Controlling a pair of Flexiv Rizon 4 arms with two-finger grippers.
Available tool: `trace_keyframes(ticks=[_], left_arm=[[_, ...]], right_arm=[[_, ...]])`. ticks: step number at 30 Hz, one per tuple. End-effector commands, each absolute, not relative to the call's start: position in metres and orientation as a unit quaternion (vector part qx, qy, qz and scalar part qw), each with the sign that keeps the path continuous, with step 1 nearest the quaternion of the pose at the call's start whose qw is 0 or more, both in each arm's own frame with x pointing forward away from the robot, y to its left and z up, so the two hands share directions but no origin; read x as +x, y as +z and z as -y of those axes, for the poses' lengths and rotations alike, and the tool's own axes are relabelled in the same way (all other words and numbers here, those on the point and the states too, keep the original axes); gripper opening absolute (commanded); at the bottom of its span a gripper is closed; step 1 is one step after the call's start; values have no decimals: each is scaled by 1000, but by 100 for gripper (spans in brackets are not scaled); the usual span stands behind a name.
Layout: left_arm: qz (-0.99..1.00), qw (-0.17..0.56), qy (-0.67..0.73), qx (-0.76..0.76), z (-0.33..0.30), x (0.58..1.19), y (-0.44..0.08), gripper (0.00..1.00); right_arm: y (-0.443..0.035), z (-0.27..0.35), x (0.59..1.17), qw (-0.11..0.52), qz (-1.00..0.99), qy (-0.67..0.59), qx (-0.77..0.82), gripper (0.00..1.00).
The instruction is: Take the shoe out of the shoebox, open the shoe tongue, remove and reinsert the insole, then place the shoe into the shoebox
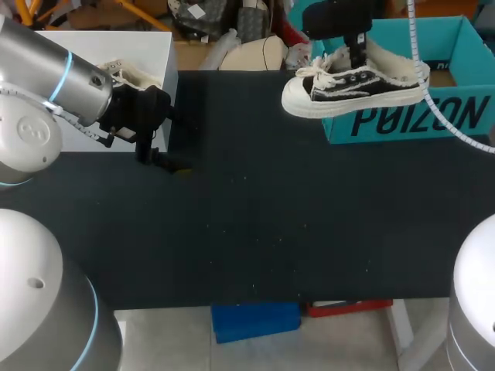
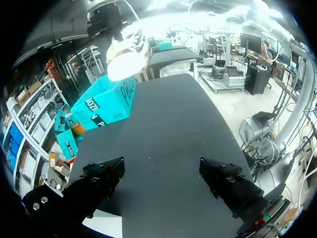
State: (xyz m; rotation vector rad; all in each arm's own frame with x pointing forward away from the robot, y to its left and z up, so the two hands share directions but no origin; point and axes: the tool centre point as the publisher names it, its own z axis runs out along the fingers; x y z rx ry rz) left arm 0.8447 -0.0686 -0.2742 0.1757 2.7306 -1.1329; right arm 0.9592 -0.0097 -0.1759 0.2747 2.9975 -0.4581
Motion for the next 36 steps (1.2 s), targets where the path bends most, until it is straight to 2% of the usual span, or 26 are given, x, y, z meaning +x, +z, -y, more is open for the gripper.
trace_keyframes(ticks=[1,12,19,36], left_arm=[[-919,92,-380,58,69,844,-275,100],[-919,92,-380,58,69,844,-275,100],[-919,92,-380,58,69,844,-275,100],[-919,92,-380,58,69,844,-275,100]], right_arm=[[-177,41,997,41,-985,-144,81,0],[-185,118,1094,51,-983,-158,83,0],[-203,156,1132,44,-984,-150,88,0],[-255,197,1144,34,-989,-105,103,0]])
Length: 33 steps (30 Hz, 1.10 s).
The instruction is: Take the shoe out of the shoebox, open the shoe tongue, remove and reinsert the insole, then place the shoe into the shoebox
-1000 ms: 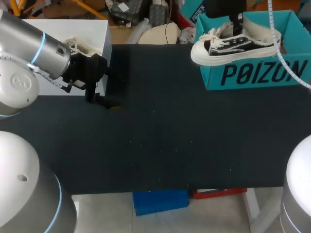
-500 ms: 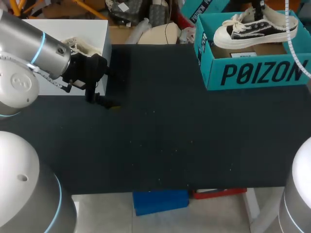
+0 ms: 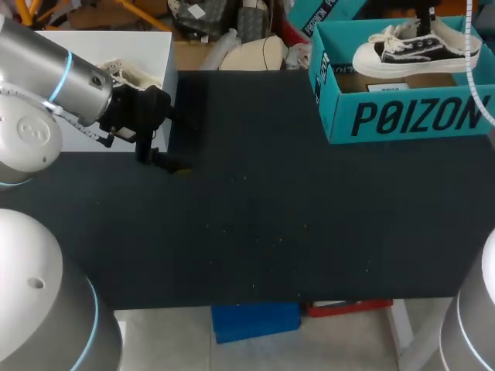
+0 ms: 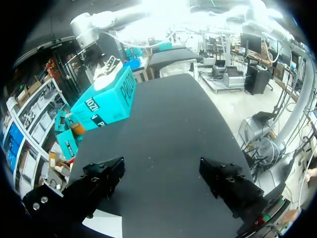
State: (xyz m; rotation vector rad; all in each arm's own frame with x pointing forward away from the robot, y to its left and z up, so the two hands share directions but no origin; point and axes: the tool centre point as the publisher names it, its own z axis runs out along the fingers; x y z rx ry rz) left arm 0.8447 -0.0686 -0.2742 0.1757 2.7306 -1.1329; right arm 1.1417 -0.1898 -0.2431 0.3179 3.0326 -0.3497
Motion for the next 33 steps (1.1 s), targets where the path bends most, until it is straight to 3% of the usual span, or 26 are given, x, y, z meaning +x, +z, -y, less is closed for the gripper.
trace_keyframes(ticks=[1,33], left_arm=[[-919,92,-380,58,69,844,-275,100],[-919,92,-380,58,69,844,-275,100]], right_arm=[[-258,198,1144,34,-989,-100,105,0],[-373,188,1147,-24,-992,-58,106,0]])
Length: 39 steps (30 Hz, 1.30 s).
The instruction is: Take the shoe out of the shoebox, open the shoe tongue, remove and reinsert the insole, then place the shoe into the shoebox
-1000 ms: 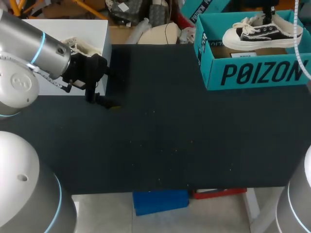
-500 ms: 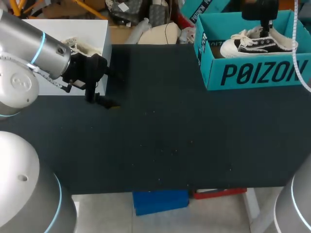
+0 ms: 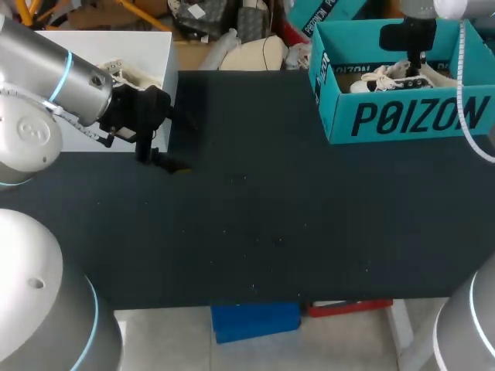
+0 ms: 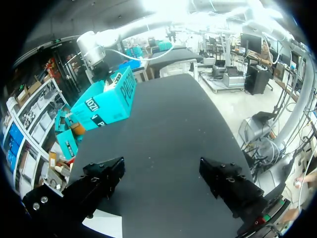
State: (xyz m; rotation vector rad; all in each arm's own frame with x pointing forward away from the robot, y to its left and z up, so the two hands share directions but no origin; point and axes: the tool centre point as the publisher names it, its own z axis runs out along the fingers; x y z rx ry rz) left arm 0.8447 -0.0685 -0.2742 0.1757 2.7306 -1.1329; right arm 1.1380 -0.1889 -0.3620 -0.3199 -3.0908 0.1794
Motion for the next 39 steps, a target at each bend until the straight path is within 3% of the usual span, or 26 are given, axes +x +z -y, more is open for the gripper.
trace_keyframes(ticks=[1,7,8,9,13,17,26,33,39], left_arm=[[-919,92,-380,58,69,844,-275,100],[-919,92,-380,58,69,844,-275,100],[-919,92,-380,58,69,844,-275,100],[-919,92,-380,58,69,844,-275,100],[-919,92,-380,58,69,844,-275,100],[-919,92,-380,58,69,844,-275,100],[-919,92,-380,58,69,844,-275,100],[-919,92,-380,58,69,844,-275,100],[-919,92,-380,58,69,844,-275,100]], right_arm=[[-375,188,1147,26,992,59,-107,0],[-389,185,1147,44,991,60,-115,1],[-389,185,1147,42,991,59,-114,29],[-390,185,1146,43,991,60,-114,48],[-388,184,1143,51,989,66,-121,42],[-374,188,1139,43,988,72,-132,44],[-303,191,1133,-13,981,112,-157,38],[-235,175,1118,-65,973,130,-180,43],[-202,140,1090,-72,966,117,-218,49]])
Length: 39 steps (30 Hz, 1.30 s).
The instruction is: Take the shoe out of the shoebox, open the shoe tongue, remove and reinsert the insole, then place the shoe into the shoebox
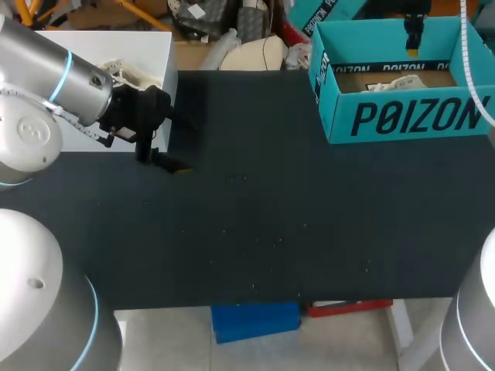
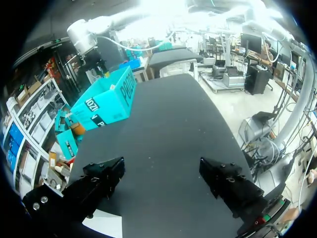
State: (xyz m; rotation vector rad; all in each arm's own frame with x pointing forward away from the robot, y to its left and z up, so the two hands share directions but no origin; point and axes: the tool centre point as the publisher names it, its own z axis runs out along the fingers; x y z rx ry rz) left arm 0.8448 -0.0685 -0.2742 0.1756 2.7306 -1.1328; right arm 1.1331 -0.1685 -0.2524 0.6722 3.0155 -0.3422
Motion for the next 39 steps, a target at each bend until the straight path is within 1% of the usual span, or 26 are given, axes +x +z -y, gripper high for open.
trace_keyframes(ticks=[1,2,3,5,6,7,9,10,13,14,22,26,27,32,35,37,39], left_arm=[[-919,92,-380,58,69,844,-275,100],[-919,92,-380,58,69,844,-275,100],[-919,92,-380,58,69,844,-275,100],[-919,92,-380,58,69,844,-275,100],[-919,92,-380,58,69,844,-275,100],[-919,92,-380,58,69,844,-275,100],[-919,92,-380,58,69,844,-275,100],[-919,92,-380,58,69,844,-275,100],[-919,92,-380,58,69,844,-275,100],[-919,92,-380,58,69,844,-275,100],[-919,92,-380,58,69,844,-275,100],[-919,92,-380,58,69,844,-275,100],[-919,92,-380,58,69,844,-275,100],[-919,92,-380,58,69,844,-275,100],[-919,92,-380,58,69,844,-275,100],[-919,92,-380,58,69,844,-275,100],[-919,92,-380,58,69,844,-275,100]], right_arm=[[-198,133,1085,72,-966,-118,220,54],[-194,125,1079,75,-964,-116,228,69],[-191,116,1073,75,-963,-111,232,79],[-187,100,1062,70,-962,-111,240,78],[-186,92,1056,65,-960,-111,249,79],[-184,83,1049,63,-958,-113,256,84],[-182,66,1037,62,-954,-115,270,92],[-183,59,1031,58,-953,-117,274,94],[-187,35,1014,46,-949,-115,289,91],[-189,28,1009,43,-948,-112,294,92],[-225,-19,966,43,-932,-85,349,88],[-245,-35,946,35,-920,-70,385,97],[-250,-39,942,26,-918,-69,390,100],[-266,-54,931,-15,-912,-51,407,100],[-271,-61,927,-53,-909,-31,413,100],[-268,-65,927,-81,-918,-58,384,100],[-268,-65,927,-81,-918,-58,384,100]])
